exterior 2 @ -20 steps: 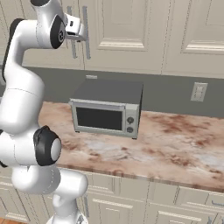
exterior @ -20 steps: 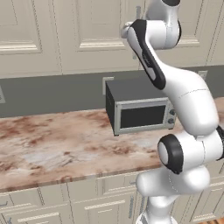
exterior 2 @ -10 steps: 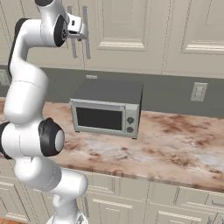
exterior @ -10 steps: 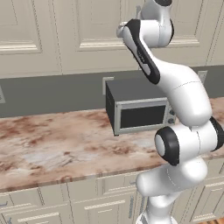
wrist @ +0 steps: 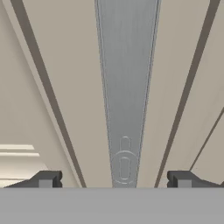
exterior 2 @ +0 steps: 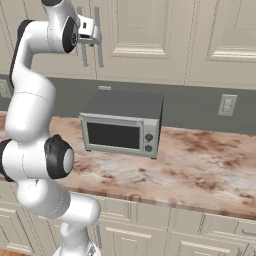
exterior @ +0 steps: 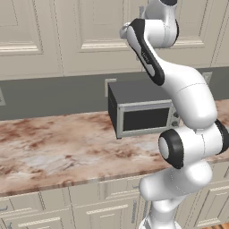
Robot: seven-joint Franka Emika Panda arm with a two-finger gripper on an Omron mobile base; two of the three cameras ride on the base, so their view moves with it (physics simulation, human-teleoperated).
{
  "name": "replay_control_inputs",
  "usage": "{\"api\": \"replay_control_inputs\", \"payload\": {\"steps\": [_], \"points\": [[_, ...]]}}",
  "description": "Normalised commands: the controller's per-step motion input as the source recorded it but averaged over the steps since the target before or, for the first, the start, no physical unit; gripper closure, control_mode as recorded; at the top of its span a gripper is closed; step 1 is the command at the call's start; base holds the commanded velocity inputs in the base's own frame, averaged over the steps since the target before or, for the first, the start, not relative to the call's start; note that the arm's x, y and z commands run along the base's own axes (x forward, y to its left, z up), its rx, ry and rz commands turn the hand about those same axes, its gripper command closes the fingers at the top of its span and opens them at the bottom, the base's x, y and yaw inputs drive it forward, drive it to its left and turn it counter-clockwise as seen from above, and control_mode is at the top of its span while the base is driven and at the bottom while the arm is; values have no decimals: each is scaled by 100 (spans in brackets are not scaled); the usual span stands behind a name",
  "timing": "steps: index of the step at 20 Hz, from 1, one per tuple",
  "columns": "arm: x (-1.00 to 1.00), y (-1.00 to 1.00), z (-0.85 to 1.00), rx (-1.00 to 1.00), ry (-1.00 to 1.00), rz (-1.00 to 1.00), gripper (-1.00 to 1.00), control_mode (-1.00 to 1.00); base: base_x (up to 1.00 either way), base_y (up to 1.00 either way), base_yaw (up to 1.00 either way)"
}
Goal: Move the bowls from the cabinet to the plates on the dining table.
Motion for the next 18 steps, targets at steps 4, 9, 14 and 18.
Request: {"api": "replay_control_inputs", "payload": {"steps": [4, 9, 14, 18], "points": [[0, 0, 0, 0, 0, 0, 100, -100, 0, 0, 0], [0, 0, 0, 0, 0, 0, 100, -100, 0, 0, 0], [0, 0, -8, 0, 0, 0, 100, -100, 0, 0, 0], [0, 3, -6, 0, 0, 0, 100, -100, 0, 0, 0]]}}
